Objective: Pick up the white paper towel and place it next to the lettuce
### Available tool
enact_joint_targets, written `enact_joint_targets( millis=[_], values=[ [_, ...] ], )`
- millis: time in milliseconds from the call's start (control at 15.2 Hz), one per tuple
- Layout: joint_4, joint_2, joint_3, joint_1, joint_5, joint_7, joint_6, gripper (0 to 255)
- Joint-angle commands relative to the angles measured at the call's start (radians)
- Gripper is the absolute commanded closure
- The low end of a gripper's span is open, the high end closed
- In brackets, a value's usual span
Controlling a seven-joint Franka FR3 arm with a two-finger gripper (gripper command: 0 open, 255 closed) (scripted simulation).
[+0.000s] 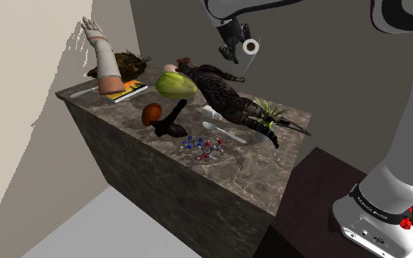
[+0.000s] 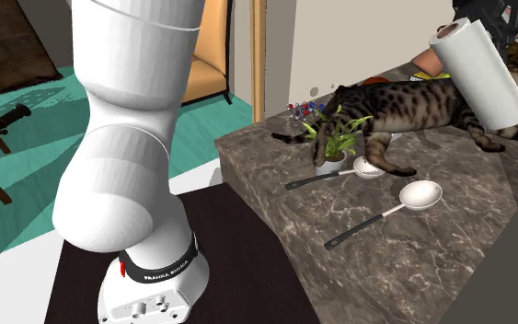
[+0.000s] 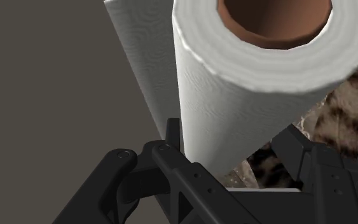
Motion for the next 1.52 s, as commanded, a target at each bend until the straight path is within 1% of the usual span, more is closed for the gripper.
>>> enact_joint_targets(
  millis=[0,132,198,792,1452],
  values=[
    [0.114,0.078,-0.016,0.016,-0.038,-0.035,-0.026,255],
    [0.253,0.170,-0.036,0.041,-0.077,-0.078,-0.057,255],
    [0.303,0.202,-0.044,0.052,-0.090,-0.095,-0.069,255],
    [0.155,0.184,-0.037,0.014,-0.073,-0.026,0.037,255],
    [0.039,0.193,-0.037,-0.010,-0.075,0.040,0.139,255]
  ],
)
